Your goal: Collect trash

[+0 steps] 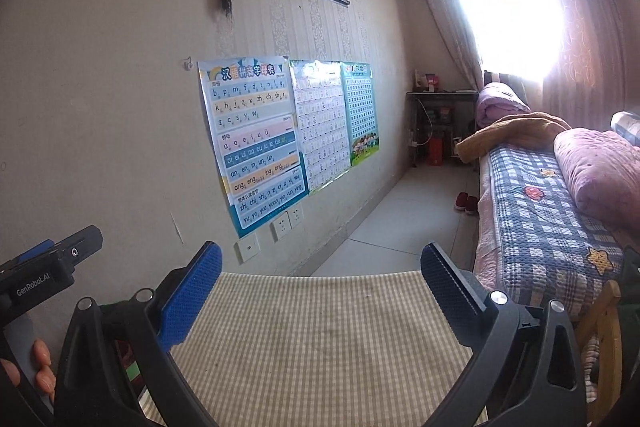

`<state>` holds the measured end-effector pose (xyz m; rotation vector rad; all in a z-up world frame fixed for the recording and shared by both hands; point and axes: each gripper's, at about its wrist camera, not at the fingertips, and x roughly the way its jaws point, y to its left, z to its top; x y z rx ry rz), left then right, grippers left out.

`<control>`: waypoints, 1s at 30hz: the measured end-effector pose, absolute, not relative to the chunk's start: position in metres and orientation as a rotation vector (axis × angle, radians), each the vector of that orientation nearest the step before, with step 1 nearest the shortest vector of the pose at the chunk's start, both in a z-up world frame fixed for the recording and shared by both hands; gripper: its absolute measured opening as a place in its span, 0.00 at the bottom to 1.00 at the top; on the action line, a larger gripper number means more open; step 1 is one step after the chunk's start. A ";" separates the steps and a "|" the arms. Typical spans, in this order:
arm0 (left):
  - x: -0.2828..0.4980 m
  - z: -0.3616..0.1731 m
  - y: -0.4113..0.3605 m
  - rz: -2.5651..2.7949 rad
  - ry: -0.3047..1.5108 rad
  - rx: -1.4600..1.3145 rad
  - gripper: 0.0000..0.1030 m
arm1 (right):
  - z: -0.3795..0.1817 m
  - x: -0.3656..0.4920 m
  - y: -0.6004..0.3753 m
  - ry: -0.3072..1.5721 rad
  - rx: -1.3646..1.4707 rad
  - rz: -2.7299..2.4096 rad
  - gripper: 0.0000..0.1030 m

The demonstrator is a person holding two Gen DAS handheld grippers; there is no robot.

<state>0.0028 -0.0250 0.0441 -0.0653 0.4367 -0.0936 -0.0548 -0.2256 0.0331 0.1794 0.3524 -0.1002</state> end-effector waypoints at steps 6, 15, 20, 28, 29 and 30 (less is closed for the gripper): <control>0.002 0.045 -0.020 -0.079 0.440 -0.065 0.95 | 0.029 -0.058 -0.222 0.368 0.182 -0.086 0.94; 0.000 0.044 -0.018 -0.072 0.435 -0.058 0.95 | 0.029 -0.059 -0.217 0.380 0.181 -0.074 0.94; 0.001 0.044 -0.017 -0.068 0.438 -0.049 0.95 | 0.028 -0.057 -0.218 0.390 0.184 -0.076 0.94; 0.000 0.042 -0.018 -0.068 0.439 -0.038 0.95 | 0.022 -0.056 -0.220 0.405 0.193 -0.079 0.94; 0.000 0.042 -0.019 -0.068 0.439 -0.037 0.95 | 0.022 -0.055 -0.220 0.408 0.194 -0.081 0.94; -0.001 0.041 -0.019 -0.068 0.439 -0.036 0.95 | 0.021 -0.055 -0.221 0.410 0.194 -0.081 0.94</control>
